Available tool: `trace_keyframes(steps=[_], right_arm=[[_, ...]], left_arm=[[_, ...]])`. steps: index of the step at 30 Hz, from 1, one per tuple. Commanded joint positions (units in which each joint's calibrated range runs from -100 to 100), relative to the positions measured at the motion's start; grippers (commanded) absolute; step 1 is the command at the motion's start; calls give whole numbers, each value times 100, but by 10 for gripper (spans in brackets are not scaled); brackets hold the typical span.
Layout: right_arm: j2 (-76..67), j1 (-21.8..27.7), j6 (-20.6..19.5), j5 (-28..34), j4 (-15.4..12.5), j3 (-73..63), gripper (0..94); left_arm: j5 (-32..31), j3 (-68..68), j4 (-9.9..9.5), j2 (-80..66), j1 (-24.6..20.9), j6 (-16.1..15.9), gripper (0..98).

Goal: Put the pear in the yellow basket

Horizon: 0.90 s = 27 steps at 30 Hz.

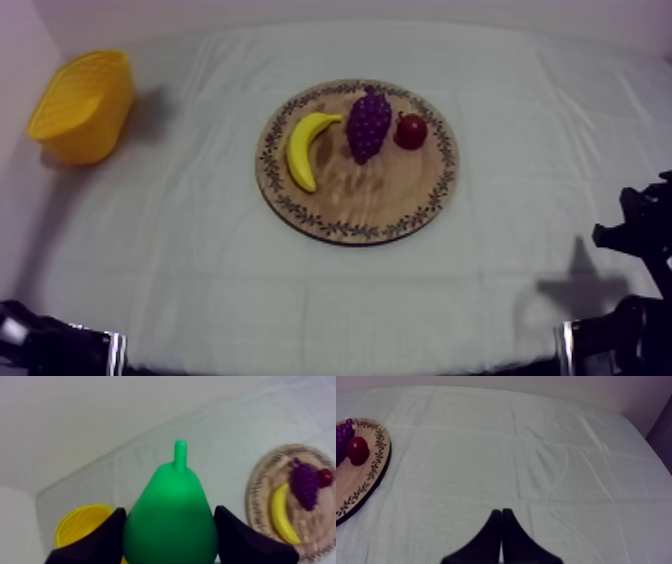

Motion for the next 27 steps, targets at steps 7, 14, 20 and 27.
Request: trace_keyframes(steps=[7, 14, 20, 27], right_arm=[[0, 0, -1, -2, 1, 0, 4], [0, 0, -1, -2, 1, 0, 4], [0, 0, -1, -2, 1, 0, 4], [0, 0, -1, -2, 1, 0, 4]], left_arm=[[-385, 70, 22, 868, -1160, 4, 338], [-797, 186, 63, 1618, -1554, -25, 354], [-966, 288, 77, 2099, -1717, -71, 393], [-1161, 504, 82, 2241, -1828, -66, 615]])
